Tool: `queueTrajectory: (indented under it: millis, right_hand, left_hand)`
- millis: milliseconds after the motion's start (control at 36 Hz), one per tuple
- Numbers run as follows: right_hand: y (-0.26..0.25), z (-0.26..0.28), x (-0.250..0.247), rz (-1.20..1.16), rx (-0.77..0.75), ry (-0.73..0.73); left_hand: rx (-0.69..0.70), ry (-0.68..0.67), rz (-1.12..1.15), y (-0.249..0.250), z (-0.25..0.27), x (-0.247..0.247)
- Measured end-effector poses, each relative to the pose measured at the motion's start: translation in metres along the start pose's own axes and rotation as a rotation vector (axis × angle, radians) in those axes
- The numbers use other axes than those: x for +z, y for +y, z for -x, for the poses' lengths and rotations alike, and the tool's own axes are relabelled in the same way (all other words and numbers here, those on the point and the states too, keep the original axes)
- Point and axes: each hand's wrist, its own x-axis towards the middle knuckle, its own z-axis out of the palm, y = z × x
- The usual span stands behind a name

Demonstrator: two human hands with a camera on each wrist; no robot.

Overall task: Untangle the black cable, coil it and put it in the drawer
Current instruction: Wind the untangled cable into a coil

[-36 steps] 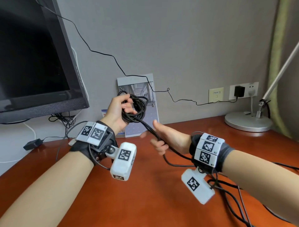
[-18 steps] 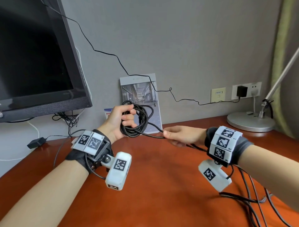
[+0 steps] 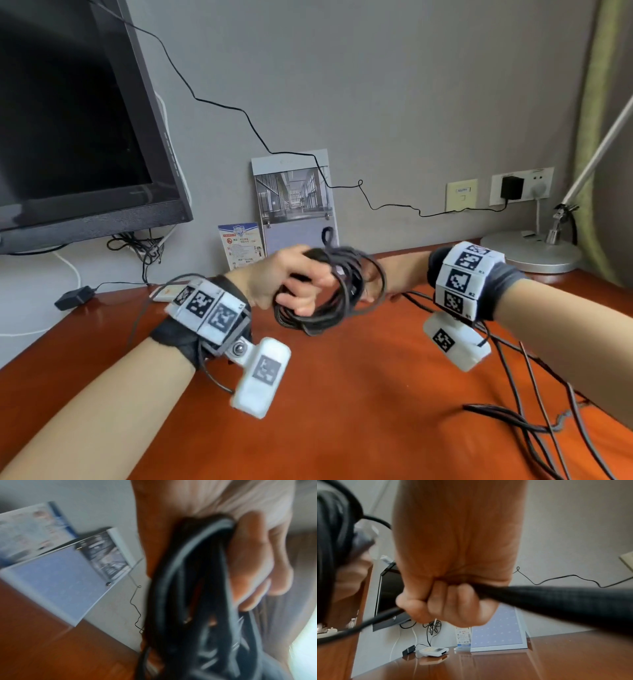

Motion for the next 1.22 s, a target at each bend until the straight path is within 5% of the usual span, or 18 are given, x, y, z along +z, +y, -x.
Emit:
queueTrajectory:
  millis: [194,361,472,583,722,861,1111,1222]
  right_hand:
    - [-0.02,-0.003,-0.004,-0.067,0.057,0.055]
    - [-0.024,0.001,-0.004,-0.22,0.033,0.29]
    - [-0.023,0.01,-0.006,-0.442,-0.055,0.361]
    - [-0.026,0.009,0.002,-0.475,-0.103,0.399]
    - [-0.028,0.002,0.015,-0.471,-0.143,0.574]
    - [-0.034,-0.007,0.035,-0.435,-0.158,0.616]
    - [-0.041,-0.009,0.044,-0.333,0.02,0.55]
    - [-0.041,-0.005,0.039,-0.447,0.054,0.401]
  left_hand:
    - [-0.535,0.169,-1.072,-0.003,-0.038,0.04]
    - [-0.625,0.333,-1.456,-0.016,-0.05,0.04]
    - [-0.547,0.688,-1.501,-0.034,-0.045,0.014]
    - [-0.332,0.995,-1.261,-0.04,-0.045,0.003]
    - [-0.053,1.051,-0.492,-0.047,-0.051,0.002]
    - [0.039,1.084,-0.057,-0.045,-0.057,0.011]
    - [0.054,0.97,0.233,-0.035,-0.065,0.01]
    - [0.063,0.983,0.25,-0.04,-0.068,0.005]
